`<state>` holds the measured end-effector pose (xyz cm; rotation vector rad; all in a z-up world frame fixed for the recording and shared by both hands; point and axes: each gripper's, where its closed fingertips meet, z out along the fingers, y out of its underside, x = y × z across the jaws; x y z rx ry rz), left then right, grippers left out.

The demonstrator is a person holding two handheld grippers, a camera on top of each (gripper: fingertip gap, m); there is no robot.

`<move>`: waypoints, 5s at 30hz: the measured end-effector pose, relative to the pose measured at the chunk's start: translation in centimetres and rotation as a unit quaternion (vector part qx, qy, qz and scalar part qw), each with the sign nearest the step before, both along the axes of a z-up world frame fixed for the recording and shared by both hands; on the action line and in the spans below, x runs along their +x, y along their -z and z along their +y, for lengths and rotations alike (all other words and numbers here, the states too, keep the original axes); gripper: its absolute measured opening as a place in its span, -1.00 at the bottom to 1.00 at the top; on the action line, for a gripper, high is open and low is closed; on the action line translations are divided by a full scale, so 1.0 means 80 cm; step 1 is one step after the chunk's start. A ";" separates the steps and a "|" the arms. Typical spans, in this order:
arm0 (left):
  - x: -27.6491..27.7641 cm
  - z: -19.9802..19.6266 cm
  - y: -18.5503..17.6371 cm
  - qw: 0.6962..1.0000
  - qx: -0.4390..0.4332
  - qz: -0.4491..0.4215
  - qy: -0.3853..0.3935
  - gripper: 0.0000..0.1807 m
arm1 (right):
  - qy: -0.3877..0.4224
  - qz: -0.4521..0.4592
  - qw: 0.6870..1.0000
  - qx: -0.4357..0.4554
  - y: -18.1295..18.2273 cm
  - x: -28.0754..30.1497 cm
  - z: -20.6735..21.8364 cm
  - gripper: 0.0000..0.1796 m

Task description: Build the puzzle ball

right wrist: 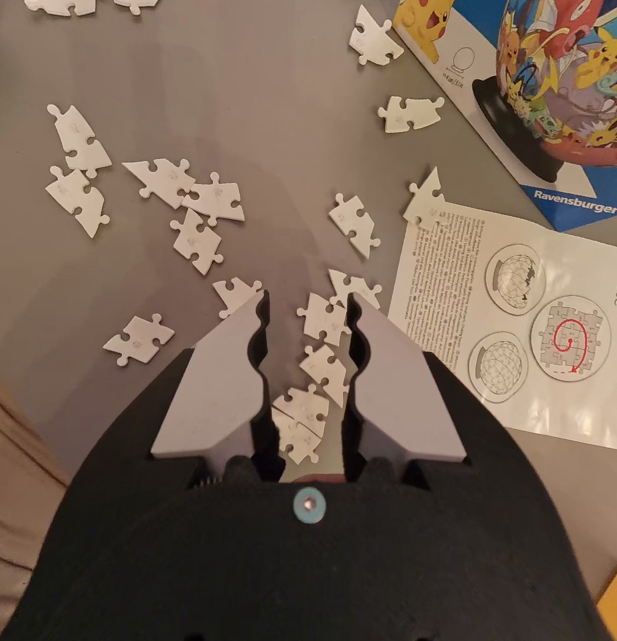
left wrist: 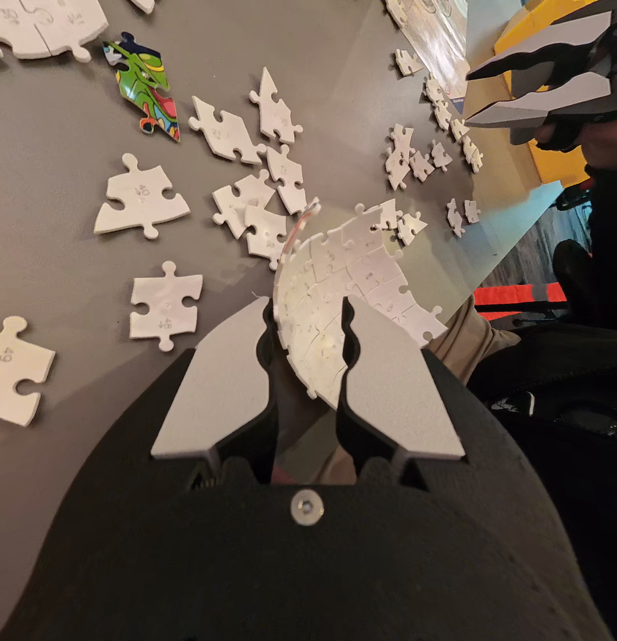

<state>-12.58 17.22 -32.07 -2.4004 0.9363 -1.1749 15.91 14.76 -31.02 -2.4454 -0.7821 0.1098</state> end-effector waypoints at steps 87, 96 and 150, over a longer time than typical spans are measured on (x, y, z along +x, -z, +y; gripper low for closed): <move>-0.010 -0.017 -0.007 0.997 0.020 -0.072 -0.018 -0.75 | -0.218 0.093 0.971 -0.038 0.029 -0.226 0.053 -0.70; -0.013 -0.018 -0.004 0.998 0.020 -0.066 -0.015 -0.73 | -0.213 0.085 0.973 -0.035 0.033 -0.219 0.055 -0.70; -0.014 -0.021 -0.005 0.996 0.014 -0.083 0.014 -0.67 | -0.241 0.051 0.968 -0.045 0.034 -0.192 0.041 -0.92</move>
